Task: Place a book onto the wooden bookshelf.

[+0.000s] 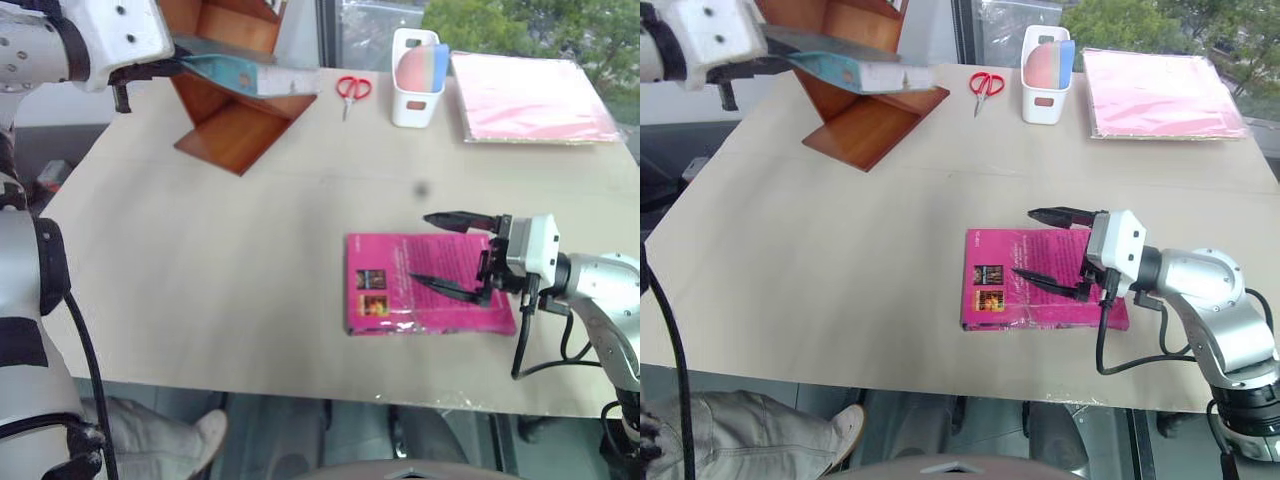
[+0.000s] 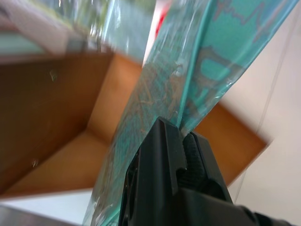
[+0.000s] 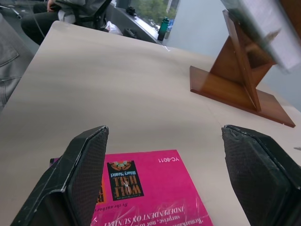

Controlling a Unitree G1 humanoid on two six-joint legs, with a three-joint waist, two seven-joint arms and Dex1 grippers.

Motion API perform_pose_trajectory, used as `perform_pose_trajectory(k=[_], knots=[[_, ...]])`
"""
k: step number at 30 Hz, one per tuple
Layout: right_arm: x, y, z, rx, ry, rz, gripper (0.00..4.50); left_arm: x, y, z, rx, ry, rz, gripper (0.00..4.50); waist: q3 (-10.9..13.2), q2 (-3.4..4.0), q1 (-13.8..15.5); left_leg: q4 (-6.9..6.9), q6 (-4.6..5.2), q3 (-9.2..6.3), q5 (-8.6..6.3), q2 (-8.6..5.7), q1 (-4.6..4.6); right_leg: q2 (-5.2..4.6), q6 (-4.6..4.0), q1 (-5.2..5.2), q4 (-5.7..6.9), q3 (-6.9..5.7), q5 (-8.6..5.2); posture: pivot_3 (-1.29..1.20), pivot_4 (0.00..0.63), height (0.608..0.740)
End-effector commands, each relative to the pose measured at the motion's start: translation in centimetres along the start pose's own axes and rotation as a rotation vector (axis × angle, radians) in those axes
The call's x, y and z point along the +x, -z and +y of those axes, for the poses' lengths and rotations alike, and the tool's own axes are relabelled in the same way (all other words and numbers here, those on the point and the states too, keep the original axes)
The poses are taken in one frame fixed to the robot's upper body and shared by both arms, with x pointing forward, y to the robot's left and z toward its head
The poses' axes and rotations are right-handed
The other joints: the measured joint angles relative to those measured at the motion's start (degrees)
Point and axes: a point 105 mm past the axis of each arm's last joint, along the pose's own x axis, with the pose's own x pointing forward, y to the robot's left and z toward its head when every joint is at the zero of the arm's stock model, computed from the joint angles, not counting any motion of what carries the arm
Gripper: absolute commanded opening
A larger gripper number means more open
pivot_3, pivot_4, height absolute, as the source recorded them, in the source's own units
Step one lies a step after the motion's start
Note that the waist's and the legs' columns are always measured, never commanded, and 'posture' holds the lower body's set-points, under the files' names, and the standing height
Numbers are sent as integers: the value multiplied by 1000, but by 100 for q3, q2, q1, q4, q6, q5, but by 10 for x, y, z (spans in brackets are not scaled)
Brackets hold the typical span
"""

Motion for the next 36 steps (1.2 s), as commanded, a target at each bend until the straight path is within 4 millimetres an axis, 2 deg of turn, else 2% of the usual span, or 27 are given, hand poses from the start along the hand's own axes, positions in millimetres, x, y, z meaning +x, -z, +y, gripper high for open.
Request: perform_pose_trajectory(k=[1,3,4,5,7,11,13,17,21,23,24,29,30,31,32,34,36], knots=[[2,-10,-3,-50,14,-29,3950,-4,20,7,34,-29,142,20,0,-1,-21,0,0,-1,0,1,0,1,-1,0,0,-1,1,0,150,740],[2,-11,-2,-49,22,-31,3950,-3,23,10,17,-48,168,20,1,0,-46,-1,-1,-1,0,1,0,1,-2,0,0,-1,1,0,150,740],[2,-11,-2,-48,27,-32,3950,-3,24,11,11,-53,173,850,1,0,-76,0,-1,1,1,2,0,1,-2,-2,1,0,1,0,150,740],[1,-10,-2,-47,31,-31,3950,-3,24,12,-1,-58,174,1143,1,0,-89,-1,-1,2,1,2,0,1,-2,-3,4,1,1,0,150,740],[0,-10,-1,-46,39,-28,3950,-3,24,14,-7,-72,177,2234,1,0,-85,-2,-2,2,1,2,0,1,-2,-4,4,0,1,0,150,740],[0,-9,-1,-45,47,-28,3950,-5,16,21,-45,-123,102,4134,2,-1,-48,-1,-2,2,1,1,-1,-1,-3,-3,2,0,1,0,150,740],[0,-9,-1,-46,50,-28,3950,-11,5,27,-104,-173,-8,4134,3,-2,-30,-1,-2,2,1,1,-1,-2,-3,-2,1,0,2,0,150,740],[-2,-9,1,-46,59,-31,3950,-33,-23,49,-394,-331,-404,4134,2,-1,-19,0,-6,0,4,7,-1,-2,-4,-2,3,-4,2,0,150,740],[-3,-8,1,-38,68,-26,3950,-45,-22,36,-728,-343,-684,4134,1,2,-38,7,-15,-1,11,12,0,-3,-6,0,16,-3,3,0,150,740],[-5,-7,0,-31,76,-17,3950,-51,-26,23,-806,-346,-794,3583,-3,7,-101,12,-13,-4,10,16,3,0,-6,0,23,-3,3,0,150,740],[-7,-7,-1,-30,83,-13,3950,-48,-35,11,-835,-339,-835,3326,-6,13,-117,14,-14,-1,11,23,6,-1,-7,0,32,2,3,0,150,740],[-13,-9,-8,-36,98,4,3950,-36,-87,-22,-1087,-345,-1003,794,-6,12,-22,51,-18,-13,13,40,16,4,-9,4,73,-3,3,0,150,740],[-14,-10,-9,-41,102,9,3950,-24,-104,-32,-1147,-358,-1023,289,-7,12,13,72,-17,-20,12,39,15,6,-9,10,85,-9,3,0,150,740],[-14,-11,-10,-44,104,12,3950,-18,-116,-37,-1188,-373,-1030,48,-7,13,71,83,-16,-25,12,39,16,8,-10,19,87,-12,4,0,150,740],[-14,-12,-10,-48,109,14,3950,-5,-120,-36,-1268,-476,-993,48,-8,12,118,95,-16,-26,12,36,24,7,-10,30,94,-14,4,0,150,740],[-14,-15,-11,-48,122,12,3950,22,-119,-32,-1338,-674,-826,48,-7,9,240,109,-15,-30,12,31,57,4,-9,73,93,-26,4,0,150,740],[-14,-16,-12,-56,133,18,3950,39,-114,-29,-1381,-776,-705,48,-8,7,277,112,-15,-33,11,27,82,5,-8,108,86,-36,4,0,150,740]])
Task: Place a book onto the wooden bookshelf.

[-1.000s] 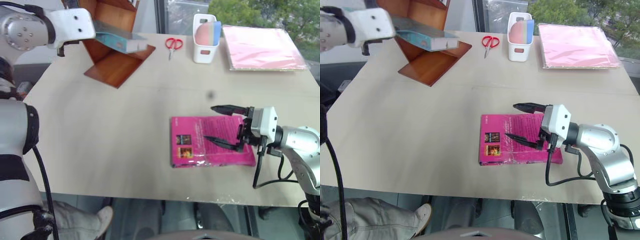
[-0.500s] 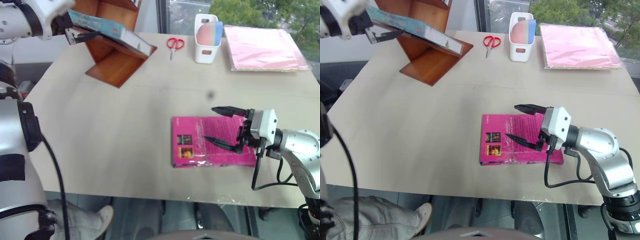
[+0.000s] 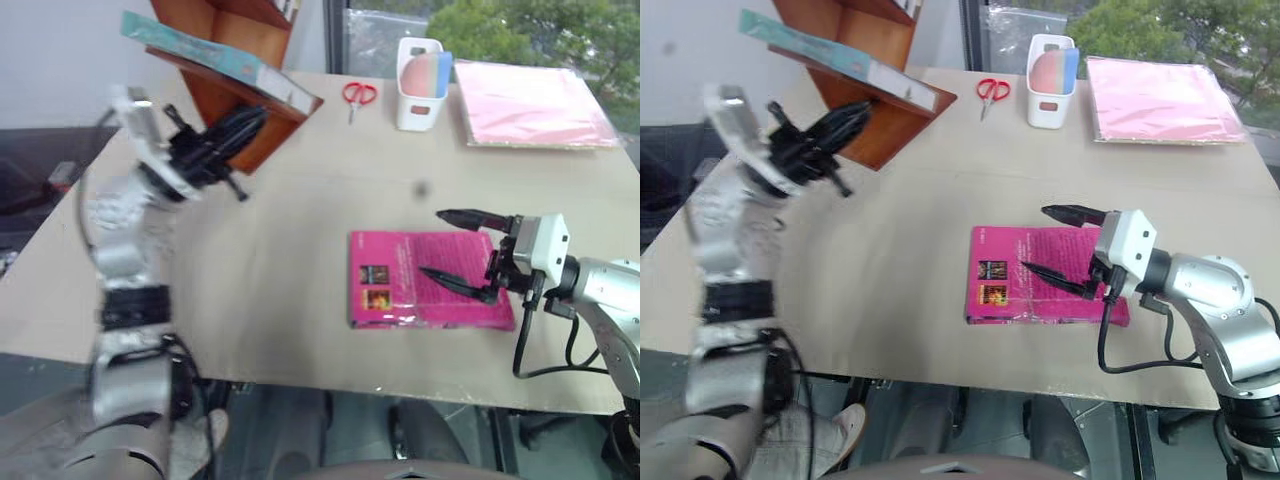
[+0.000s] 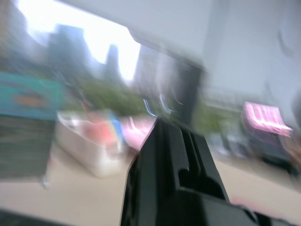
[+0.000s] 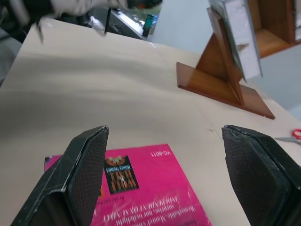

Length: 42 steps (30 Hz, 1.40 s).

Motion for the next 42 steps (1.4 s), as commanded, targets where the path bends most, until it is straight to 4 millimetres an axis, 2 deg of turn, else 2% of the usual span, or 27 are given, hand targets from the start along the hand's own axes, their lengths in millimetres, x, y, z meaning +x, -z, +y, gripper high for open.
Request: perform_pose_trajectory(k=[1,5,9,16,22,26,29,33,36,40,42], knots=[[-2,-15,-7,-55,44,-25,3950,24,-5,19,128,-214,-33,48,-1,-3,-5,3,0,-2,0,-2,-2,2,1,0,0,-3,0,0,150,740],[4,-16,-14,-41,106,-43,3950,45,18,31,148,-297,51,48,-1,-3,-31,-1,0,-1,0,-22,-4,2,2,-2,-1,-3,1,0,150,740],[8,-19,-19,-19,157,-70,3950,58,13,50,198,-346,69,48,-1,-2,-80,-24,0,3,0,-25,-10,0,2,-16,-10,0,0,0,150,740],[12,-22,-23,6,224,-116,3950,50,4,71,215,-419,52,48,0,-1,-246,-36,-1,16,1,-20,-19,1,1,-42,-4,11,0,0,150,740],[27,-34,-29,18,280,-211,3950,46,5,64,179,-406,4,48,0,0,-304,-36,-7,16,4,-17,-13,4,1,-43,6,14,0,0,150,740],[34,-42,-26,28,275,-256,3950,40,5,68,159,-438,-8,48,0,0,-305,-37,-6,16,4,-17,-15,3,0,-44,5,16,0,0,150,740],[37,-46,-25,32,271,-280,3950,41,2,58,165,-382,-32,48,0,0,-306,-38,-6,17,4,-17,-15,4,1,-45,5,17,0,0,150,740],[38,-48,-26,35,270,-289,3950,43,0,22,55,-170,-86,48,0,1,-270,-39,-6,18,4,-17,-17,2,0,-45,3,18,0,0,150,740],[36,-41,-26,37,267,-251,3950,26,9,-9,-34,13,-41,48,-1,2,-215,-40,-6,19,4,-11,-19,-2,-2,-44,-2,18,0,0,150,740],[23,-14,-27,49,279,-124,3950,-4,24,-23,-94,91,80,48,-1,2,-191,-41,-6,14,4,-8,-19,-1,-3,-43,-3,17,0,0,150,740],[12,1,-26,73,270,-54,3950,-23,26,-23,-132,106,118,569,0,3,-189,-41,-6,13,4,-8,-19,-1,-3,-43,-4,16,0,0,150,740]])
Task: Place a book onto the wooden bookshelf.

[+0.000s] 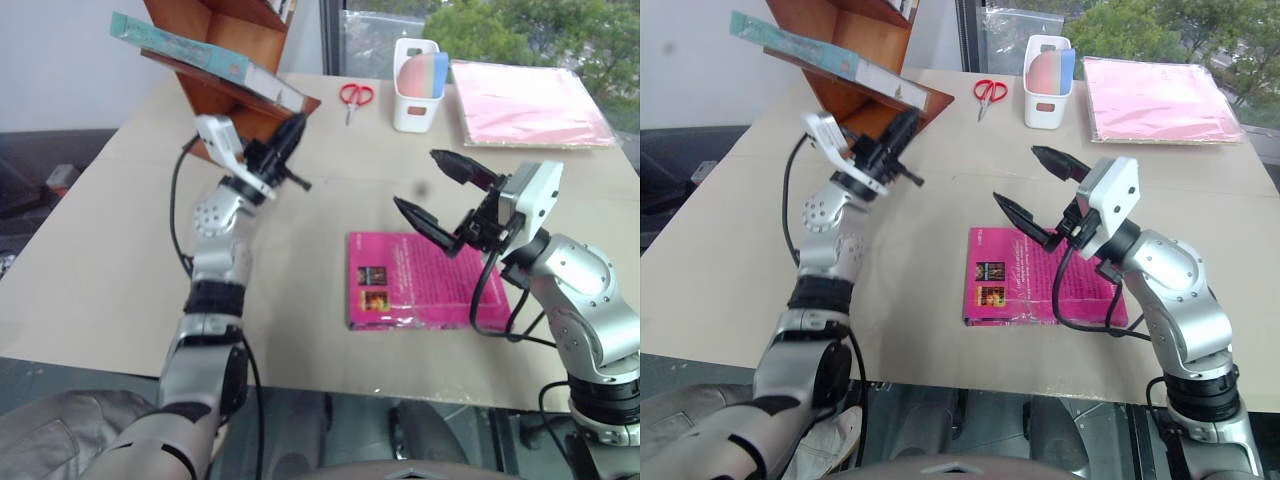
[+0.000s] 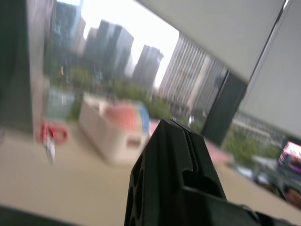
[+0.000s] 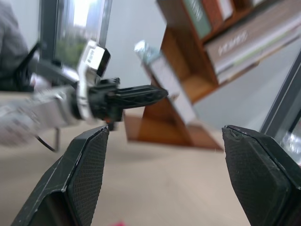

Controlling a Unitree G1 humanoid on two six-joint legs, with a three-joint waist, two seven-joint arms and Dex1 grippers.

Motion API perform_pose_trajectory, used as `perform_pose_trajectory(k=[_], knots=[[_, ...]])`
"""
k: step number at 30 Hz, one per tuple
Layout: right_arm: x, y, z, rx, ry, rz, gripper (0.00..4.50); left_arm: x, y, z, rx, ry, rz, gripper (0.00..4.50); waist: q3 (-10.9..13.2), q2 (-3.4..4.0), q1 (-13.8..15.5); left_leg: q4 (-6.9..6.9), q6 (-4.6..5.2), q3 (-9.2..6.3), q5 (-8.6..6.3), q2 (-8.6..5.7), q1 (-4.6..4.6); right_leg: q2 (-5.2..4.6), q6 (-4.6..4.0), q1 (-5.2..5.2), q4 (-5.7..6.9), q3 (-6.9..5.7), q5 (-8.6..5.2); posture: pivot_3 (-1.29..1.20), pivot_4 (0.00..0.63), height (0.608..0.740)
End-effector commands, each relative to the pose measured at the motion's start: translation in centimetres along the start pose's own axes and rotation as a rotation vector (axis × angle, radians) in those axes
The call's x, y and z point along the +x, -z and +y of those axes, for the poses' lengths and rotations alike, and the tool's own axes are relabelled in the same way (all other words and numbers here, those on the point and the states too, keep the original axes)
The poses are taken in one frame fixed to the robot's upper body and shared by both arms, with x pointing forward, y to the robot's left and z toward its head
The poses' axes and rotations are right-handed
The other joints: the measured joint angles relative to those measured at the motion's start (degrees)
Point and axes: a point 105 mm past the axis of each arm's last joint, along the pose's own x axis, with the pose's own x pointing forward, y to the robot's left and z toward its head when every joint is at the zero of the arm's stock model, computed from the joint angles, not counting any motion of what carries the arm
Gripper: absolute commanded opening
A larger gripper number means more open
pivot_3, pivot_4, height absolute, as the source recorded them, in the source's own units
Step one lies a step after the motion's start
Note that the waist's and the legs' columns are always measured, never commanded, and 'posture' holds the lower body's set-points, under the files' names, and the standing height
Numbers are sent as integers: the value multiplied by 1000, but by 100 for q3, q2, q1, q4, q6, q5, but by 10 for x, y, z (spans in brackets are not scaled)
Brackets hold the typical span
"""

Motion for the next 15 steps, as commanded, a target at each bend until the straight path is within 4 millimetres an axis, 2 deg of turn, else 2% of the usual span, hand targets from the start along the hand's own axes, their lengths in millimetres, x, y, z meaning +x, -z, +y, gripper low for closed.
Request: perform_pose_trajectory(k=[1,2,3,5,6,8,11,15], knots=[[-26,16,-12,-17,19,111,3950,-25,-13,-5,-20,62,31,990,1,1,3,0,0,0,0,2,1,0,0,0,0,1,0,0,150,740],[-38,24,-13,-11,16,166,3950,-38,-8,-7,-37,68,83,1157,1,2,7,0,0,-1,0,3,1,-1,-1,1,2,0,0,0,150,740],[-49,31,-16,-11,21,213,4193,-50,-5,-9,-53,68,124,1532,0,3,4,0,0,-1,0,2,1,0,0,0,1,-1,0,0,150,740],[-77,42,-23,-10,50,308,4500,-87,-4,-17,-44,112,224,2208,0,4,8,-5,3,8,-2,6,12,-5,-2,10,-6,8,-1,0,150,740],[-90,44,-27,-6,75,341,4500,-104,-2,-22,-34,135,285,2262,-3,4,-12,-5,2,6,-2,10,7,-4,-3,7,-5,6,-2,0,150,740],[-114,48,-31,-29,94,414,4500,-131,0,-29,-55,164,380,3102,-2,10,-6,-42,16,19,-13,22,24,-10,-6,13,-43,37,-3,0,150,740],[-149,50,-37,-31,130,508,4500,-155,-2,-31,-75,157,456,3102,-7,27,60,-48,14,32,-11,26,24,-9,-7,16,-52,21,-3,0,150,740],[-169,49,-46,-29,187,562,4500,-161,-1,-28,-69,123,484,3102,-16,45,147,-48,-6,88,-24,84,27,-23,-24,43,-91,6,-12,0,150,740]])
